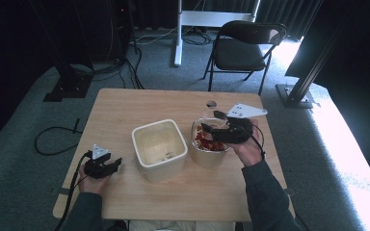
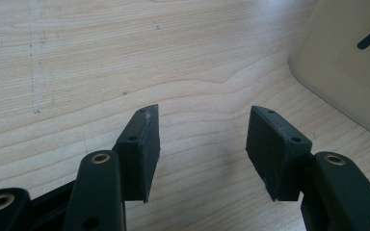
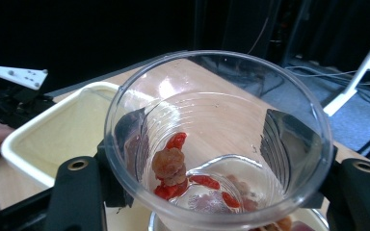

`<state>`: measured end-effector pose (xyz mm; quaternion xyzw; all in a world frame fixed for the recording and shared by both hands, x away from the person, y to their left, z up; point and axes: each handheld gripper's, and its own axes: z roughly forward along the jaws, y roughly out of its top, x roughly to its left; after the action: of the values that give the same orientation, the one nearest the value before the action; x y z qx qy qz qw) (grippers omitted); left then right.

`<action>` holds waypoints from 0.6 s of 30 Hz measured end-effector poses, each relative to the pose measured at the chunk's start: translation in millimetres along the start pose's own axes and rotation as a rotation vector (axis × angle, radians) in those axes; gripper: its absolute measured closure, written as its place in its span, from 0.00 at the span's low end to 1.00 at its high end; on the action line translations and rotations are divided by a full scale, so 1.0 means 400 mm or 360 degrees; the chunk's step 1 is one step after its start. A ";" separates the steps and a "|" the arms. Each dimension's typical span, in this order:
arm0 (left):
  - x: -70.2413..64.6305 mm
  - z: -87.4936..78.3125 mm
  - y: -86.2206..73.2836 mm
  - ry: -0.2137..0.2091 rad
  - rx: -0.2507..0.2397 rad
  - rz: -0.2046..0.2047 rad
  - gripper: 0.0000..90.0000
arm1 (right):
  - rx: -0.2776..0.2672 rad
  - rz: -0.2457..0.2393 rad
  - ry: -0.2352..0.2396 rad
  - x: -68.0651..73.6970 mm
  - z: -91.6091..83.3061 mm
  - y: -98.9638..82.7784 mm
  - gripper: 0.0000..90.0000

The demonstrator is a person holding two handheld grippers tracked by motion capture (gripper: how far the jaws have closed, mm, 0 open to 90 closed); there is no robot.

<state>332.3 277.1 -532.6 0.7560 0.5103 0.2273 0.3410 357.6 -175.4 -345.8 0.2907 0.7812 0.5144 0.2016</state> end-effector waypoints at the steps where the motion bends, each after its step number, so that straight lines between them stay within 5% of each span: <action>1: 0.000 0.000 0.000 0.0000 0.0000 0.0000 0.52 | 0.0006 -0.0004 0.0009 0.004 0.005 0.002 0.37; 18: 0.000 0.000 0.000 -0.0002 -0.0003 -0.0001 0.52 | 0.0018 -0.0068 0.0171 0.086 0.079 0.042 0.35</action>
<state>332.4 277.1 -532.4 0.7557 0.5102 0.2272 0.3422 355.4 -126.1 -343.1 0.2469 0.7999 0.5204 0.1687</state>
